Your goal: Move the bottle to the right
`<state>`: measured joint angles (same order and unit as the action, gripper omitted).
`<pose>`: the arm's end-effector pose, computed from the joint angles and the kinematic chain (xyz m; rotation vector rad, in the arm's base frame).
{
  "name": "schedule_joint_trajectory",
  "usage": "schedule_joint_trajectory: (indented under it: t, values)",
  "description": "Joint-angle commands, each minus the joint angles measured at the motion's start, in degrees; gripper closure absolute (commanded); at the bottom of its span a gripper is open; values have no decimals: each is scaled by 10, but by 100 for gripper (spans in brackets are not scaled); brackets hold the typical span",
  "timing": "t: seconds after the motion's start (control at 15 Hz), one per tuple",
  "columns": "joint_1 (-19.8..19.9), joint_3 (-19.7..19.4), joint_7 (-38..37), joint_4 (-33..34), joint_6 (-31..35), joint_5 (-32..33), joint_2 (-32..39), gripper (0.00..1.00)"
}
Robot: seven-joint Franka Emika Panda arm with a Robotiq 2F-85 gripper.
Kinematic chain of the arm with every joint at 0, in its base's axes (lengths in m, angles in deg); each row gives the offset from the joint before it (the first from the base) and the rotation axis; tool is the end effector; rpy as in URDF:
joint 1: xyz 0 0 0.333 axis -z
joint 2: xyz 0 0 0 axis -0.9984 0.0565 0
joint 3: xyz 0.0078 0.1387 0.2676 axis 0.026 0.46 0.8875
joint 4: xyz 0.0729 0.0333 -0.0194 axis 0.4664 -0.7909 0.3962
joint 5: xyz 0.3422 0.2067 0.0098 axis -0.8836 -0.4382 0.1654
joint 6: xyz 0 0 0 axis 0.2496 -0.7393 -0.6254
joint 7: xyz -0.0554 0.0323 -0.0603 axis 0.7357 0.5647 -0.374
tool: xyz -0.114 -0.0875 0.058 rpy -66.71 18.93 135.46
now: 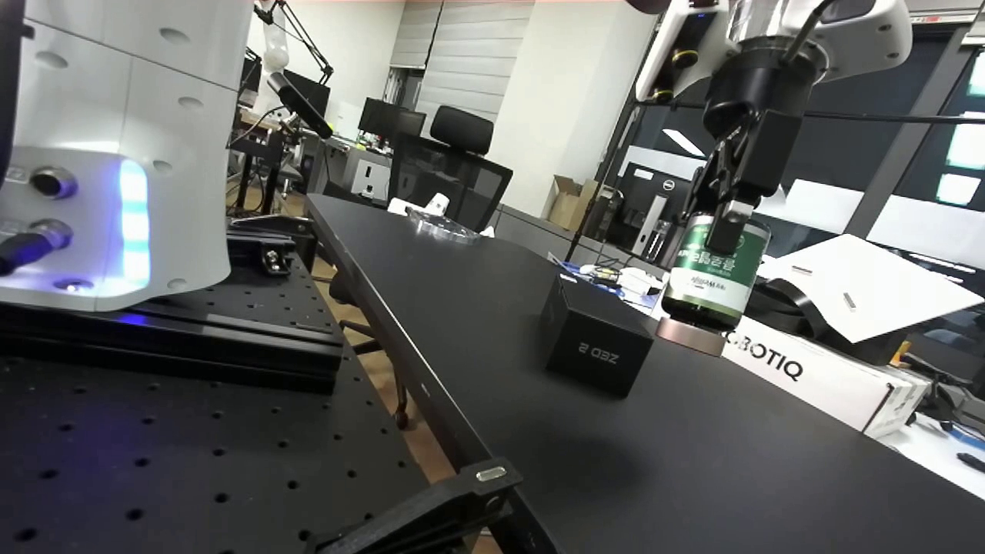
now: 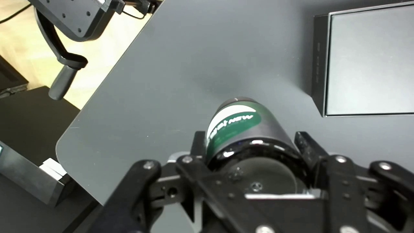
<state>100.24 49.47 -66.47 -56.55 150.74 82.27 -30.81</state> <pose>0.4189 -0.1970 0.2393 2.6543 -1.1986 -0.0639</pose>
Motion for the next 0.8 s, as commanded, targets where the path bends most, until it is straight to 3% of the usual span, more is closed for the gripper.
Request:
schedule_joint_trajectory:
  t: [0.0, 0.07, 0.13, 0.47, 0.73]
  values:
    - [-2, -2, 0, 1, -1, 0, 0, 30]
    - [-2, -2, 0, 1, -1, 0, 0, 30]
    - [-2, -2, 0, 1, -1, 0, 0, 55]
    - [28, -42, 37, 19, 41, -72, 12, 55]
    - [61, -79, 35, 33, 90, -82, 46, 55]
